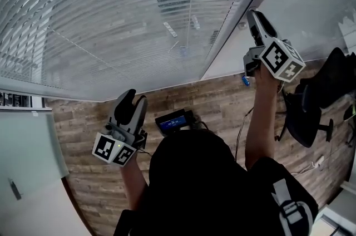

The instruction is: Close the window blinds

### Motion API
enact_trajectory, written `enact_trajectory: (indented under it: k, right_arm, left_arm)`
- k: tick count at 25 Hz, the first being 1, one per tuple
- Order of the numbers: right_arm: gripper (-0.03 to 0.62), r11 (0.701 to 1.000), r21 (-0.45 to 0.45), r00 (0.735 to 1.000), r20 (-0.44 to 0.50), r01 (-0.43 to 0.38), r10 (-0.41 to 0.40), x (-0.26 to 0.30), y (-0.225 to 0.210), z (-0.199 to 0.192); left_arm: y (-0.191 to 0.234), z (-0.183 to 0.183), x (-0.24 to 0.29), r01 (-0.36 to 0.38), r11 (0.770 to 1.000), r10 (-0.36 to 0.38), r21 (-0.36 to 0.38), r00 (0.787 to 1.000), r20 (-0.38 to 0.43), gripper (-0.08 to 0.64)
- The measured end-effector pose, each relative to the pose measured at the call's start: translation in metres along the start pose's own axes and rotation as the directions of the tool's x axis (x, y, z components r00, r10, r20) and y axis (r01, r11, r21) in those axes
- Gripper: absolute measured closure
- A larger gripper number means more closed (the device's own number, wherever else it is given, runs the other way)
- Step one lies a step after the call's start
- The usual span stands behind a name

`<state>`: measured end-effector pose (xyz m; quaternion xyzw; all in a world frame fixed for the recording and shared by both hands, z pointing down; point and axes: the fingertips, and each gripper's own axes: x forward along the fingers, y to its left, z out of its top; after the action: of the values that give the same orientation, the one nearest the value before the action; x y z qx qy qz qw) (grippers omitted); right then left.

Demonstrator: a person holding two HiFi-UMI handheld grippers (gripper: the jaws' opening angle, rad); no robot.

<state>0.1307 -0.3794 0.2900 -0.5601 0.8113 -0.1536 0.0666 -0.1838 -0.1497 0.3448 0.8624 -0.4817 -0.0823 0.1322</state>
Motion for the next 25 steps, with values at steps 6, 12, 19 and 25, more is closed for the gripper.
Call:
enact_trajectory:
  k: [6,12,19,25]
  right_arm:
    - [0.456,0.746,-0.644,0.975,-0.001,0.17,-0.223,-0.001,0.013,0.0]
    - [0.463,0.793,-0.58,0.973,-0.001,0.189,-0.232,0.0,0.01,0.001]
    - [0.463,0.986,0.168,1.0,0.003,-0.002,0.001,0.0,0.0,0.002]
    - [0.463,0.949,0.3,0.995,0.045,-0.096,0.086,0.002,0.0,0.003]
  left_arm:
    - [-0.002,0.002,-0.001,0.001,1.0,-0.001,0.002,1.0,0.0,0.416]
    - [-0.002,0.002,-0.002,-0.004,1.0,0.004,0.004,1.0,0.007,0.416]
    - [0.0,0.001,-0.002,-0.005,1.0,0.005,-0.001,1.0,0.005,0.416]
    - [-0.001,0.0,0.0,0.002,1.0,-0.002,-0.001,1.0,0.002,0.416]
